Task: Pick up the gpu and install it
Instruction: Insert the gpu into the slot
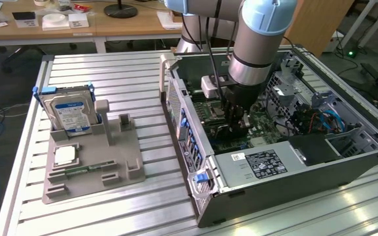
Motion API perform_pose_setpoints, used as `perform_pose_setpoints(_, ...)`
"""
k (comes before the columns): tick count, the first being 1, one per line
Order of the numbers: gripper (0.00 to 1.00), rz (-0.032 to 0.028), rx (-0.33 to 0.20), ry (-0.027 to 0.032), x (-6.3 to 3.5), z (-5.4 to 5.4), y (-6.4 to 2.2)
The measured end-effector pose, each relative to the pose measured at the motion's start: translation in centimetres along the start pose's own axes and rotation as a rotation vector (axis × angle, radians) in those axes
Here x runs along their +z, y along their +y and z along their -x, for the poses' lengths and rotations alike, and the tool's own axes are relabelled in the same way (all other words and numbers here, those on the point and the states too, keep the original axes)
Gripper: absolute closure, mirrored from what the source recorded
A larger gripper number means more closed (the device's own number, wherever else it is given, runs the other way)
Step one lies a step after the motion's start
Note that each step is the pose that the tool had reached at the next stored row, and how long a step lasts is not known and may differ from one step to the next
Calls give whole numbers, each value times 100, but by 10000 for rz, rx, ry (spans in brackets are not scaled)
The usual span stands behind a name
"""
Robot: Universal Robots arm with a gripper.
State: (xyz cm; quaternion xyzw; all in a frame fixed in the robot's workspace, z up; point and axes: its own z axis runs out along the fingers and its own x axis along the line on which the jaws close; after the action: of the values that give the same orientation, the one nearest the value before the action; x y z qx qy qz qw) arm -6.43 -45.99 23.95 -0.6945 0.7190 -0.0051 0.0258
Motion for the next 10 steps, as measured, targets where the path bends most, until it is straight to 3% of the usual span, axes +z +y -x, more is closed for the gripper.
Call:
perform_pose_setpoints(2,73,-31,3,-64,3,5,-1)
perform_pose_setpoints(5,67,-45,2,-36,-40,2,0)
perform_pose_setpoints(6,60,-59,2,-36,-60,3,0)
perform_pose_setpoints(10,60,-127,0,-38,-170,5,0)
